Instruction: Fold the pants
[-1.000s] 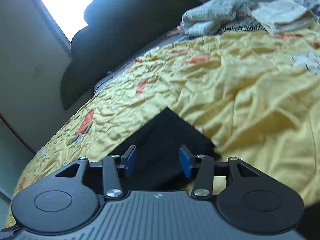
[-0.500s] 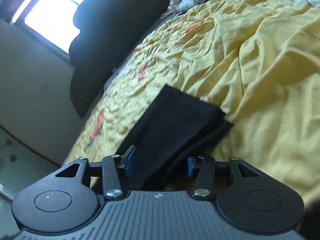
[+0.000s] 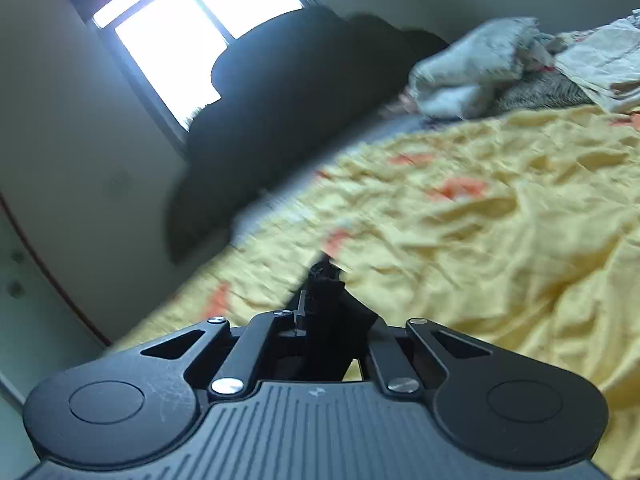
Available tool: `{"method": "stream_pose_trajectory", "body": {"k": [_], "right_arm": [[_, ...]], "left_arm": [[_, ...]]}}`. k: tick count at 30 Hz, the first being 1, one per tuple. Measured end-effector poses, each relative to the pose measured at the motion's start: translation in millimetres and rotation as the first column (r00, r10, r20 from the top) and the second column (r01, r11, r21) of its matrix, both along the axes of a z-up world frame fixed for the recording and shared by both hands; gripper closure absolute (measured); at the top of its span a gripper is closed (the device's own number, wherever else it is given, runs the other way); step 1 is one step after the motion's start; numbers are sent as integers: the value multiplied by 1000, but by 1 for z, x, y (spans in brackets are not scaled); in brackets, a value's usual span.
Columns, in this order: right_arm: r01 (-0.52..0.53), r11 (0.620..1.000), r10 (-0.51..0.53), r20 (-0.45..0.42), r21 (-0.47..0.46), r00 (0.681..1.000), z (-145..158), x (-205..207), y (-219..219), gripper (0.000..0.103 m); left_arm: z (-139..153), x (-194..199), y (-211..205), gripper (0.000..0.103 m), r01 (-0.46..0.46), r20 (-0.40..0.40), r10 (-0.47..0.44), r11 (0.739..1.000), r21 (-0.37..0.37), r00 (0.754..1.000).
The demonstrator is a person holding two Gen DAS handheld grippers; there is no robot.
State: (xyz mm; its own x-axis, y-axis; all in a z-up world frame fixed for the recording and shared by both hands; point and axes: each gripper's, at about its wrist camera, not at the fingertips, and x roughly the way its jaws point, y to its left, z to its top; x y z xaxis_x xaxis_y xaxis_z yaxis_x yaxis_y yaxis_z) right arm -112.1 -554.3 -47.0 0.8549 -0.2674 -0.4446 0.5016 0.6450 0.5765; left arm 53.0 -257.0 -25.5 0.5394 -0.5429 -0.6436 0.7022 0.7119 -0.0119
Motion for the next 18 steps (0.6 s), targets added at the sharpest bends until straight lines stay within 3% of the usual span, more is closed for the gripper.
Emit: {"method": "stream_pose_trajectory", "body": {"k": [2, 3, 4, 6, 8, 9, 11, 14, 16, 18], "right_arm": [[23, 996, -12, -121, 86, 993, -26, 5, -8, 98], [40, 991, -22, -137, 129, 990, -38, 4, -10, 97], [43, 985, -29, -88, 165, 996, -43, -2, -10, 95], [41, 971, -36, -23, 236, 999, -50, -12, -9, 78], [16, 965, -25, 31, 262, 999, -55, -16, -7, 66], [12, 966, -25, 45, 258, 999, -56, -17, -4, 65], [2, 979, -9, 31, 206, 999, -54, -13, 2, 67], [22, 992, -19, -24, 128, 1000, -47, -5, 6, 94], [25, 996, -22, -38, 85, 999, -42, -2, 9, 95], [2, 999, -6, -80, -46, 997, -30, 3, 22, 96]], "left_arm": [[-7, 2, 0, 22, 11, -38, -10, 1000, 14, 999], [-10, 2, 1, 22, 15, -49, -14, 1000, 16, 999], [-11, 2, 2, 22, 17, -51, -16, 1000, 17, 999], [-12, 2, 4, 22, 13, -39, -13, 1000, 23, 999], [-9, 4, 4, 22, 9, -37, -9, 1000, 11, 999], [-7, 5, 4, 22, 8, -40, -8, 1000, -4, 999], [-3, 6, 3, 22, 11, -53, -12, 999, -31, 999], [0, 10, 0, 22, 31, -96, -36, 998, -56, 995], [0, 14, -1, 23, 34, -137, -45, 996, -78, 990], [0, 21, 0, 24, 24, -195, -49, 991, -133, 980]]}}
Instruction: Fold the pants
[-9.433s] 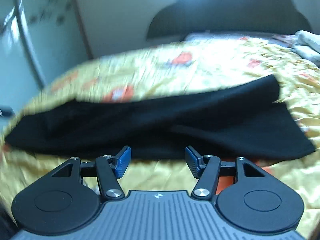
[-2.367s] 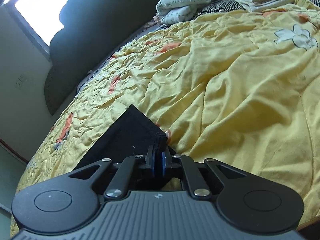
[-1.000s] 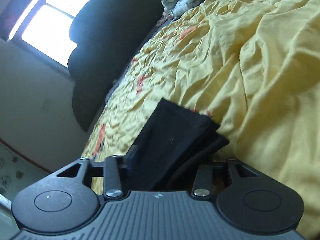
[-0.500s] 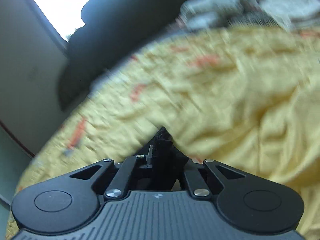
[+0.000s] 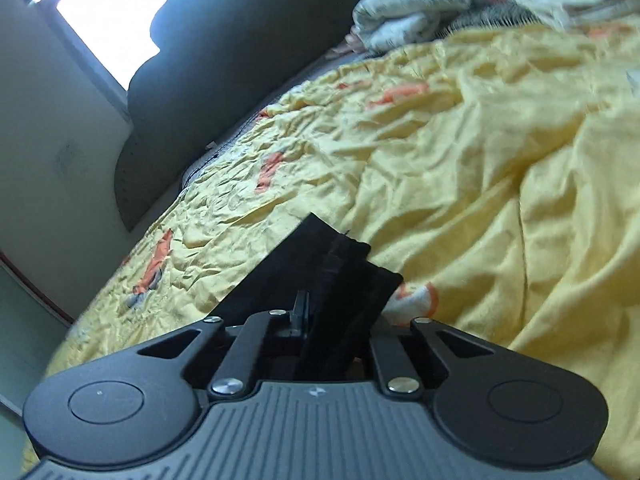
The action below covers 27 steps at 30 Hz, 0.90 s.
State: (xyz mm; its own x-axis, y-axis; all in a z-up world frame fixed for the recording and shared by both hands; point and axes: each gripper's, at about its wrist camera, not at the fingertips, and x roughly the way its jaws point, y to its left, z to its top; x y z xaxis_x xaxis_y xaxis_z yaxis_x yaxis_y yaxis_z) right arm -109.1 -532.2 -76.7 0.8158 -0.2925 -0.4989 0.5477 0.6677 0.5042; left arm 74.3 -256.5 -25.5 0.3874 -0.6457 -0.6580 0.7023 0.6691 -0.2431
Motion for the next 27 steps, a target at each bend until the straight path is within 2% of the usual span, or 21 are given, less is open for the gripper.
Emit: {"method": "stream_pose_trajectory", "body": {"k": [1, 3, 6, 8, 10, 12, 14, 17, 21, 23, 25, 27], "right_arm": [[-22, 996, 20, -30, -86, 999, 8, 4, 10, 96], [-85, 965, 66, -85, -248, 994, 22, 13, 34, 96], [-171, 886, 112, -158, -431, 981, 35, 25, 68, 96], [-223, 834, 139, -200, -504, 970, 37, 34, 87, 96], [-270, 785, 158, -241, -558, 958, 36, 38, 105, 96], [-307, 746, 177, -269, -591, 947, 34, 42, 121, 96], [-338, 719, 199, -286, -607, 937, 32, 43, 135, 96], [-377, 681, 234, -301, -628, 924, 30, 44, 155, 96], [-412, 650, 277, -306, -639, 911, 29, 42, 177, 96], [-424, 636, 298, -301, -645, 906, 29, 40, 186, 96], [-442, 609, 317, -308, -659, 897, 29, 38, 195, 96], [-459, 582, 324, -326, -672, 888, 29, 37, 205, 96]], "left_arm": [[1, 3, 0, 24, -2, -27, 1, 1000, -28, 1000], [4, 8, -2, 24, 4, -56, -8, 998, -70, 998], [9, 15, -8, 24, -1, -95, -9, 994, -108, 995], [8, 27, -8, 23, -25, -190, -9, 984, -175, 982], [0, 42, -10, 23, -63, -331, -21, 968, -241, 943], [-10, 57, -14, 22, -93, -469, -65, 947, -307, 881], [-19, 67, -19, 22, -141, -566, -96, 922, -359, 819], [-29, 77, -29, 20, -187, -643, -130, 897, -401, 755], [-43, 85, -38, 20, -253, -723, -141, 877, -409, 677], [-49, 89, -40, 20, -269, -739, -128, 880, -393, 661], [-52, 93, -38, 23, -276, -745, -119, 881, -384, 657], [-51, 96, -35, 28, -275, -741, -110, 884, -377, 663]]}}
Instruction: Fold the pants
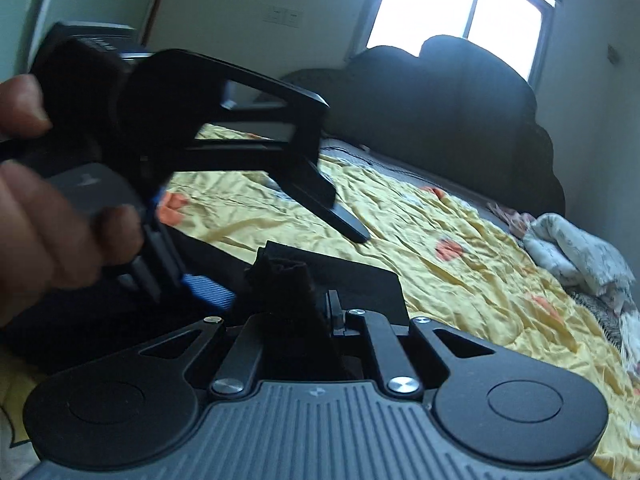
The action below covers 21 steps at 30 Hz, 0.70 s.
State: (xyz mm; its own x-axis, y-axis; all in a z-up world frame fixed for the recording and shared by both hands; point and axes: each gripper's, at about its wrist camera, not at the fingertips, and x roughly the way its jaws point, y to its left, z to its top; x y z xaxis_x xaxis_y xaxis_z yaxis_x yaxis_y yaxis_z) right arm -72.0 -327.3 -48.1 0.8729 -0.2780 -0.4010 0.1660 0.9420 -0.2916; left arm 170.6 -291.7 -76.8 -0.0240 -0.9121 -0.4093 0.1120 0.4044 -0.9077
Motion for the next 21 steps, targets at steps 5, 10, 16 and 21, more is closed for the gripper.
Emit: {"method": "stream_pose_trajectory", "body": {"k": [5, 10, 16, 21], "right_arm": [[-23, 999, 22, -21, -38, 1000, -2, 1, 20, 96], [-31, 999, 31, -19, 14, 999, 2, 6, 28, 96], [-102, 987, 102, 11, 124, 995, 12, 9, 52, 96], [-193, 970, 194, 8, 150, 981, 8, 19, 86, 95]], "left_arm": [[8, 1, 6, 75, -28, 106, 19, 996, 89, 994], [24, -8, 23, 98, -67, 280, 20, 985, 158, 960], [56, -27, 61, 98, -119, 527, -41, 957, 266, 849], [61, -37, 98, 97, -188, 647, -101, 913, 362, 756]]}}
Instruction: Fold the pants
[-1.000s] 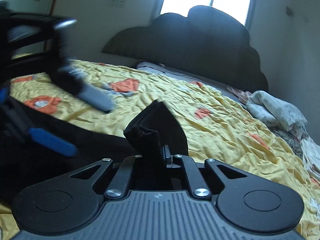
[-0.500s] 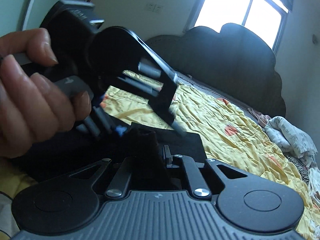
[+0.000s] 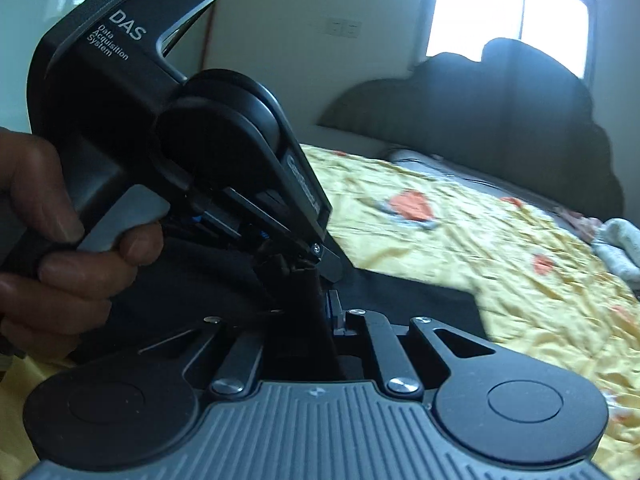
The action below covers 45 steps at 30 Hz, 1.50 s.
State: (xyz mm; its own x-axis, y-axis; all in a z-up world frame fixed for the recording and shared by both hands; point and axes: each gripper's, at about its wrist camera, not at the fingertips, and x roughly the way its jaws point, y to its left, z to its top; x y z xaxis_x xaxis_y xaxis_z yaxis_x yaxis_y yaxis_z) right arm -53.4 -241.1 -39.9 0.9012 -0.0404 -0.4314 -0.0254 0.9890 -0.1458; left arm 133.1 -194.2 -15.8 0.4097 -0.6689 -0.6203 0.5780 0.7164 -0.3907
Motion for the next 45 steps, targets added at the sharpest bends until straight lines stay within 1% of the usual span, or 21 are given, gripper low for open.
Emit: {"method": "stream_pose_trajectory", "body": {"k": [2, 4, 7, 11, 14, 23, 29, 30, 32, 33, 34, 35, 36, 37, 38, 39, 40, 41, 42, 43, 45], "right_arm": [[-35, 999, 35, -5, 9, 999, -1, 5, 12, 95], [-64, 998, 64, -8, 5, 998, -3, 10, 23, 95], [-93, 996, 93, -11, -13, 996, -4, 18, 36, 95], [-121, 993, 121, -15, -8, 993, -4, 25, 45, 95], [-138, 990, 138, -20, -10, 990, -3, 33, 44, 95], [-167, 986, 164, -76, -25, 983, -8, 61, 36, 94], [-173, 985, 173, -72, -3, 982, -7, 75, 35, 94], [-177, 984, 176, -72, -3, 982, -7, 77, 34, 94], [-181, 983, 180, -84, -8, 980, -8, 82, 34, 94], [-182, 983, 180, -94, -12, 979, -12, 75, 38, 94], [-181, 983, 179, -97, -13, 979, -12, 77, 37, 94], [-180, 984, 178, -97, -9, 979, -11, 78, 36, 93], [-181, 983, 180, -99, 0, 979, -10, 78, 35, 92], [-186, 982, 186, -102, 17, 977, -9, 79, 35, 91], [-193, 980, 196, -101, 38, 975, -7, 78, 32, 87], [-211, 975, 216, -97, 66, 971, -4, 76, 30, 76], [-236, 967, 245, -90, 93, 965, 0, 72, 27, 68], [-263, 958, 273, -78, 113, 959, 4, 68, 24, 55], [-293, 946, 303, -55, 135, 951, 8, 63, 21, 50], [-318, 935, 326, -30, 154, 945, 14, 58, 17, 50], [-316, 934, 321, 3, 168, 947, 22, 54, 10, 50]], "left_arm": [[0, 0, 12, 97, -11, 42, 9, 999, 42, 999], [-1, 3, 23, 97, -28, 60, 24, 998, 64, 998], [-1, 9, 38, 97, -55, 66, 51, 996, 67, 996], [0, 12, 52, 97, -81, 93, 73, 993, 85, 993], [-2, 15, 58, 97, -96, 102, 86, 991, 95, 991], [-19, 26, 66, 97, -111, 77, 102, 987, 119, 992], [-16, 19, 65, 97, -126, 147, 106, 983, 131, 983], [-17, 19, 64, 97, -126, 152, 104, 982, 140, 983], [-20, 21, 63, 97, -125, 133, 104, 980, 154, 986], [-21, 23, 64, 96, -126, 119, 108, 980, 154, 987], [-21, 24, 66, 84, -135, 115, 118, 979, 153, 986], [-19, 24, 67, 79, -154, 126, 134, 975, 162, 983], [-17, 24, 69, 77, -171, 141, 148, 971, 168, 979], [-15, 24, 72, 72, -189, 161, 162, 966, 175, 974], [-13, 25, 75, 70, -203, 176, 172, 962, 182, 969], [-11, 26, 78, 70, -221, 190, 185, 957, 188, 964], [-9, 28, 82, 70, -240, 201, 201, 951, 193, 959], [-7, 30, 87, 70, -258, 205, 217, 946, 197, 954], [-6, 32, 91, 71, -276, 204, 235, 940, 199, 950], [-4, 34, 95, 75, -288, 203, 248, 937, 198, 947], [0, 32, 99, 75, -291, 215, 249, 937, 195, 944]]}}
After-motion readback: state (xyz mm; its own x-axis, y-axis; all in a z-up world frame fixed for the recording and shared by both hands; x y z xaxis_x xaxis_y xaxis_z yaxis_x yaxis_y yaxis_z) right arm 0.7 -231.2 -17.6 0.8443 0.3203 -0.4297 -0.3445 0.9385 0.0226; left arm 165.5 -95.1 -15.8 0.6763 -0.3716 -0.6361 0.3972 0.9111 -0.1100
